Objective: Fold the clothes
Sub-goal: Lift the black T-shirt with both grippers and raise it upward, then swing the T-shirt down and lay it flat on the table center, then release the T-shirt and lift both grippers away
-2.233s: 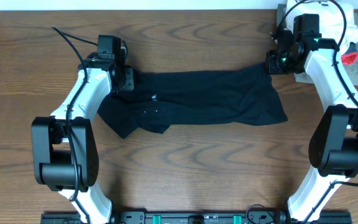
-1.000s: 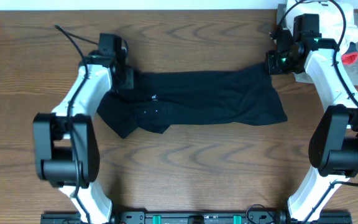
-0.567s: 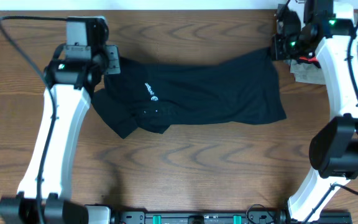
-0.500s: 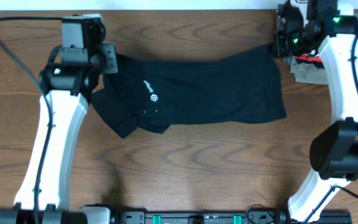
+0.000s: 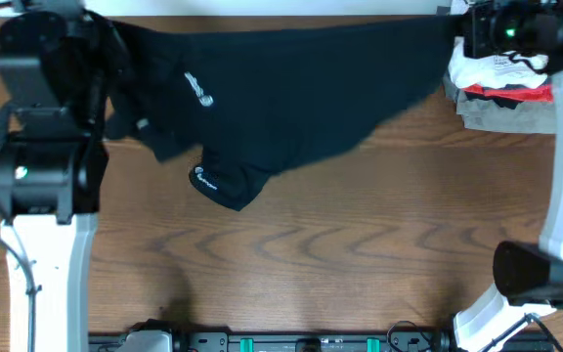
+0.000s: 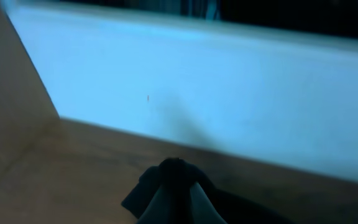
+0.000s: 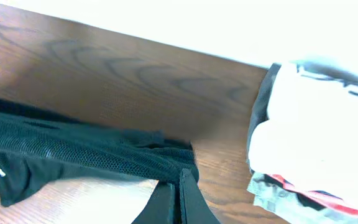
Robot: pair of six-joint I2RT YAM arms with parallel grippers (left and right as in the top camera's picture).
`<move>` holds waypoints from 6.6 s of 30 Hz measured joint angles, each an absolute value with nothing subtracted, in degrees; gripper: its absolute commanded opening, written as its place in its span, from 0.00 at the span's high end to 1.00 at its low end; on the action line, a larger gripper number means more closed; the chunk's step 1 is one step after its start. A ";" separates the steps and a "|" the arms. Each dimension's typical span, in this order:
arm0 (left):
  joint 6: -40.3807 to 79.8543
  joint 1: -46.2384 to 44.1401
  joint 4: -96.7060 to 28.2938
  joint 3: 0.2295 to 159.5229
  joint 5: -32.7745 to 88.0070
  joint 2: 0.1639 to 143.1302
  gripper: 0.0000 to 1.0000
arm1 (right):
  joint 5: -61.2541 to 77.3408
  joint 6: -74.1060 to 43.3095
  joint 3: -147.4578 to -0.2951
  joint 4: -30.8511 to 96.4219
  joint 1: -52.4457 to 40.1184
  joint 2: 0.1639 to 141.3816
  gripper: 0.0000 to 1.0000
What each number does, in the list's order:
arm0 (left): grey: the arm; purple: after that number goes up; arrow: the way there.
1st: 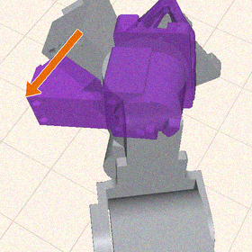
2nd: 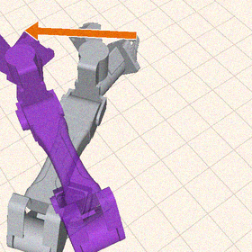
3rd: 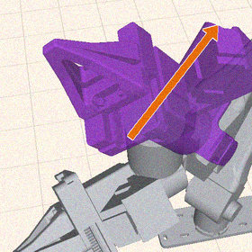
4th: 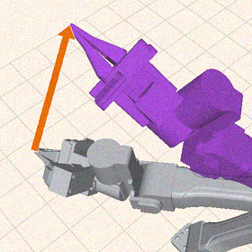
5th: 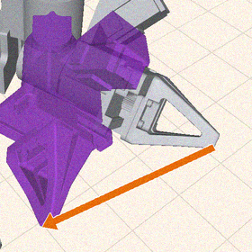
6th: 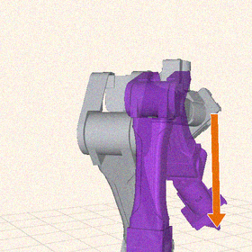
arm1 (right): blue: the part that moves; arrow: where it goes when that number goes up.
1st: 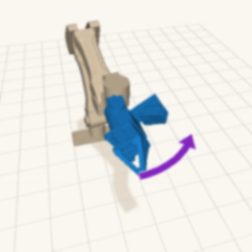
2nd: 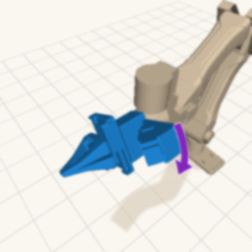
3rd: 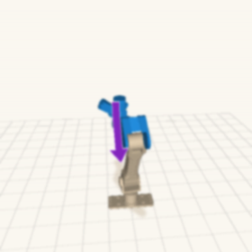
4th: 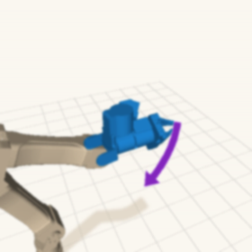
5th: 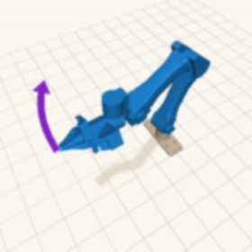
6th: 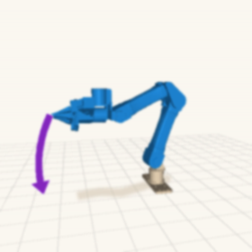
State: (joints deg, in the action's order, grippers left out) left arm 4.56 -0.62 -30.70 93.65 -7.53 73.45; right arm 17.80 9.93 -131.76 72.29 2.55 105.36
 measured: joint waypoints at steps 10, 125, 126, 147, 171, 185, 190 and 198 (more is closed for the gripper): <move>4.40 -0.62 -31.53 97.25 -8.69 66.76 0.94 | 17.52 10.00 -133.14 72.60 2.55 98.28 0.99; 10.76 -3.29 -79.20 71.59 8.23 91.92 0.94 | 6.17 -6.63 -72.07 80.97 7.75 90.72 0.99; 10.76 -3.57 -79.22 70.85 8.27 91.92 0.94 | 6.20 -6.70 -71.59 80.73 7.75 90.72 0.99; 12.01 -4.34 -72.51 66.08 8.23 91.81 0.94 | 6.22 -9.02 -64.27 77.49 7.75 90.72 0.99; 13.72 -4.34 -70.63 57.01 8.21 91.72 0.23 | 7.44 -12.58 -62.57 80.07 7.75 90.72 0.41; 14.83 -3.11 -60.86 66.24 6.74 90.78 0.00 | 10.13 -9.78 -74.81 62.59 7.64 90.76 0.48; 14.98 -2.52 -48.03 68.07 6.15 90.41 0.01 | 12.10 -6.52 -78.65 50.70 6.13 93.67 0.48; 14.66 -2.50 -37.04 68.16 5.98 90.39 0.01 | 13.32 -4.19 -80.68 32.56 1.06 107.83 0.62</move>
